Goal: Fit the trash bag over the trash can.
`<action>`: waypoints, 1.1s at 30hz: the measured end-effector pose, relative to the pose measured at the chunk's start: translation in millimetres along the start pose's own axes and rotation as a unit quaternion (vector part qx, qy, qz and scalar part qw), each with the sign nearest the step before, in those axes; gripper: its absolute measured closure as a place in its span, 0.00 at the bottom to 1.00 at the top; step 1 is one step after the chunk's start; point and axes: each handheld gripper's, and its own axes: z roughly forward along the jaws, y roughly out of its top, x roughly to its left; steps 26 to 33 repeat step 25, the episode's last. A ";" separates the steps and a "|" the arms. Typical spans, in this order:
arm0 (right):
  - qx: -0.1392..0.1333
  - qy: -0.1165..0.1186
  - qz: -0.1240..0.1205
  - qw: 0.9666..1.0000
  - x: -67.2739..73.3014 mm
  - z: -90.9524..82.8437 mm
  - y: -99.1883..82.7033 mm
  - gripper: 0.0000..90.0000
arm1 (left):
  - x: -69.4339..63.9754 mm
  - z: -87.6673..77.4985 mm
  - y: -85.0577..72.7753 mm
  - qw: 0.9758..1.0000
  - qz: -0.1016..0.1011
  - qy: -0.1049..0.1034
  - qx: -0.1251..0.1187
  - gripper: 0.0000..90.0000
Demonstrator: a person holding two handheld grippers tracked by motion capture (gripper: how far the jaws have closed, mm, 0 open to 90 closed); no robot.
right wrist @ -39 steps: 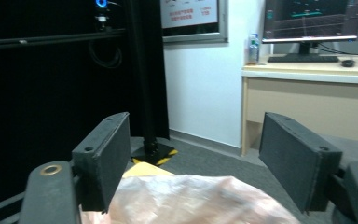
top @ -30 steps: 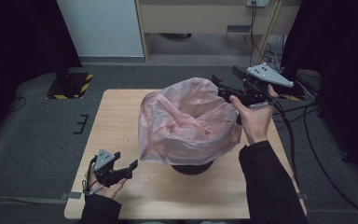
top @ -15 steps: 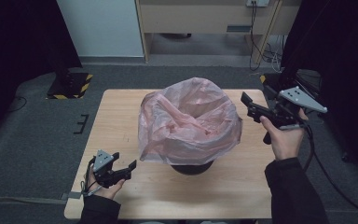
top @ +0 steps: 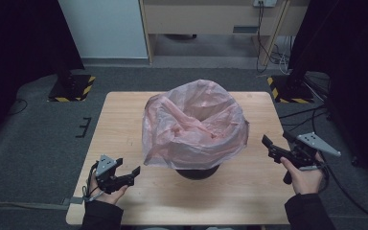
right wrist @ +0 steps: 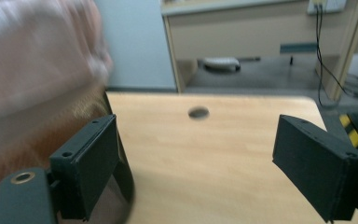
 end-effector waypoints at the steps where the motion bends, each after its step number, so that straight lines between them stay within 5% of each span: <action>1: 0.006 -0.001 0.002 1.000 -1.2 -0.5 -5.0 0.16 | 0.2 0.8 -1.0 1.000 -0.001 0.002 0.006 0.21; 11: 0.093 0.009 -0.045 0.995 -26.8 4.5 -63.2 0.15 | 8.4 7.1 -8.5 0.998 0.006 0.007 0.056 0.19; 16: 0.136 0.018 -0.061 0.989 -41.6 9.0 -83.4 0.15 | 14.0 13.9 -11.6 0.996 0.012 0.002 0.084 0.16; 21: 0.185 -0.008 -0.064 0.981 -63.9 10.7 -95.5 0.14 | 17.4 23.2 -14.1 0.993 0.031 -0.003 0.110 0.16; 25: 0.196 -0.031 -0.043 0.979 -76.5 8.7 -99.2 0.14 | 18.5 30.9 -17.2 0.990 0.041 -0.002 0.133 0.15; 33: 0.196 -0.031 -0.043 0.979 -76.5 8.7 -99.2 0.14 | 18.5 30.9 -17.2 0.990 0.041 -0.002 0.133 0.15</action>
